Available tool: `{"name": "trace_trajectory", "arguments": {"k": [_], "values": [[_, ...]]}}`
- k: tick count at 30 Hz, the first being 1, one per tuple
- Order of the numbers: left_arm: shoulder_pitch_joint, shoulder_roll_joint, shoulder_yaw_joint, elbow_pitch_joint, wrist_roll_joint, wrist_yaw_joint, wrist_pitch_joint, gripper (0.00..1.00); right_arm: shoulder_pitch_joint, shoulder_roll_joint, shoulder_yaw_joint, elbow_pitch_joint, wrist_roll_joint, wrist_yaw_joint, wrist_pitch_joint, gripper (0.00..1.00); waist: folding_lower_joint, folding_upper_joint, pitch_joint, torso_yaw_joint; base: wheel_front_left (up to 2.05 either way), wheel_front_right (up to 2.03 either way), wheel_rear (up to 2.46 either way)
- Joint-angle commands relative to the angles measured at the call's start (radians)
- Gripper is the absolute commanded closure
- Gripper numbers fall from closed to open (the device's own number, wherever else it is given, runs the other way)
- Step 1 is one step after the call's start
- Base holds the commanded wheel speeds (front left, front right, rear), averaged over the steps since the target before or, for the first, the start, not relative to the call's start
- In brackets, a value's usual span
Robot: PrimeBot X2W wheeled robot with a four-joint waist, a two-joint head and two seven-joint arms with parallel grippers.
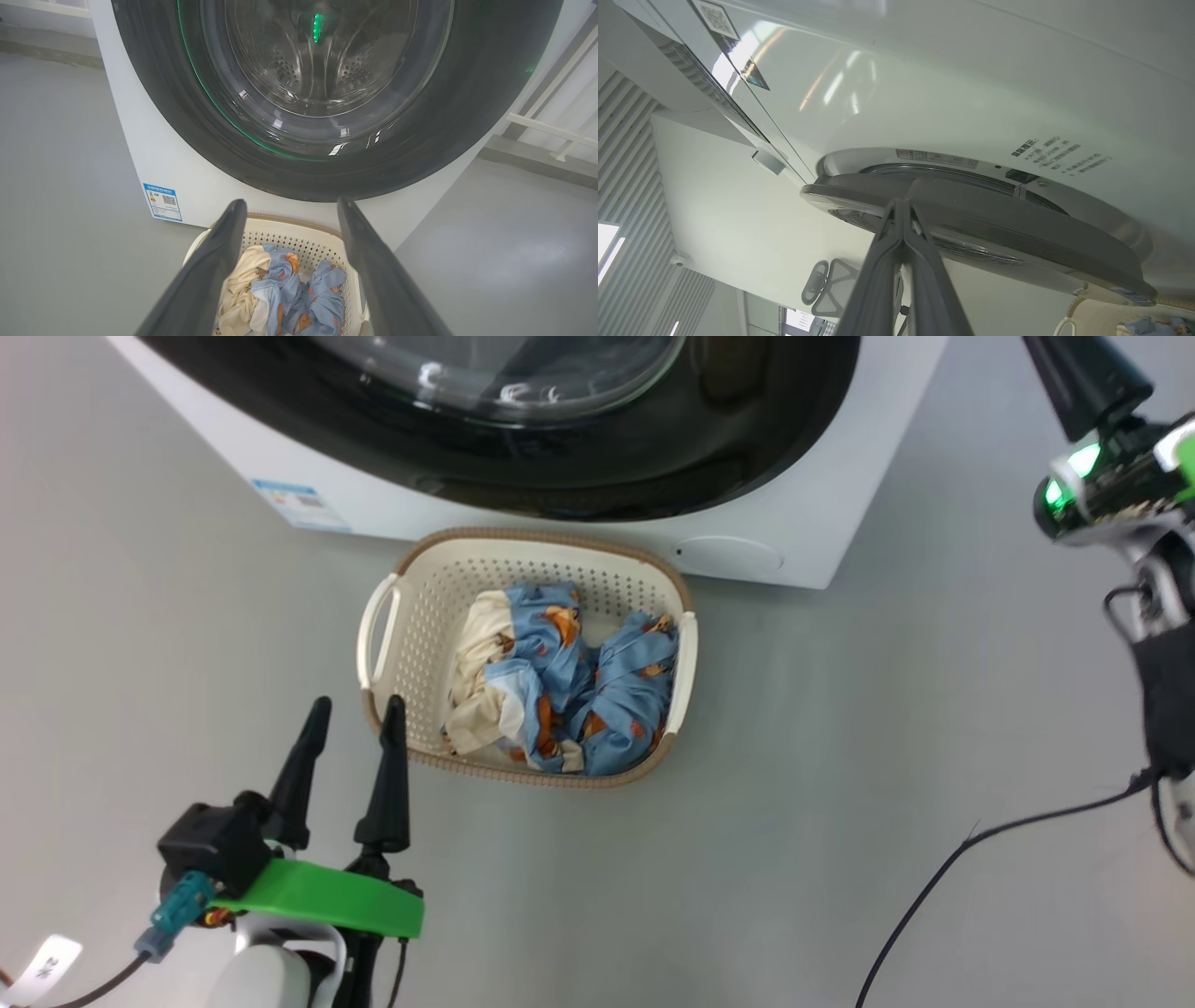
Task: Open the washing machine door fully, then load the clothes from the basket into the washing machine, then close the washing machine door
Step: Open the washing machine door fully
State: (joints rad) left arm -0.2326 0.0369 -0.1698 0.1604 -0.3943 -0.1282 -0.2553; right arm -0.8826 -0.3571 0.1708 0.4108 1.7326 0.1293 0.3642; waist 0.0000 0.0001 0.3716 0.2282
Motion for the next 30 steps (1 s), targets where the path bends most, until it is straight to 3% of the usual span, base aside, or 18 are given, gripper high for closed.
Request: {"name": "trace_trajectory", "arguments": {"k": [1, 17, 30], "values": [[-0.023, 0.013, 0.024, -0.024, -0.006, -0.003, -0.006, 0.0, -0.03, -0.006, 0.0, -0.009, 0.018, 0.001, 0.027, 1.0, 0.0, -0.0001, 0.02, 0.019, 0.0, 0.0, 0.0], [-0.066, 0.013, -0.019, -0.035, -0.049, -0.003, -0.006, 0.0, -0.268, -0.025, 0.03, 0.232, 0.018, 0.001, 0.259, 1.0, 0.0, -0.0001, 0.106, 0.071, 0.0, 0.0, 0.0], [-0.085, 0.013, -0.029, -0.041, -0.072, -0.003, -0.006, 0.0, -0.345, -0.009, 0.047, 0.267, -0.019, 0.001, 0.274, 1.0, 0.0, -0.0001, 0.15, 0.093, 0.0, 0.0, 0.0]]}}
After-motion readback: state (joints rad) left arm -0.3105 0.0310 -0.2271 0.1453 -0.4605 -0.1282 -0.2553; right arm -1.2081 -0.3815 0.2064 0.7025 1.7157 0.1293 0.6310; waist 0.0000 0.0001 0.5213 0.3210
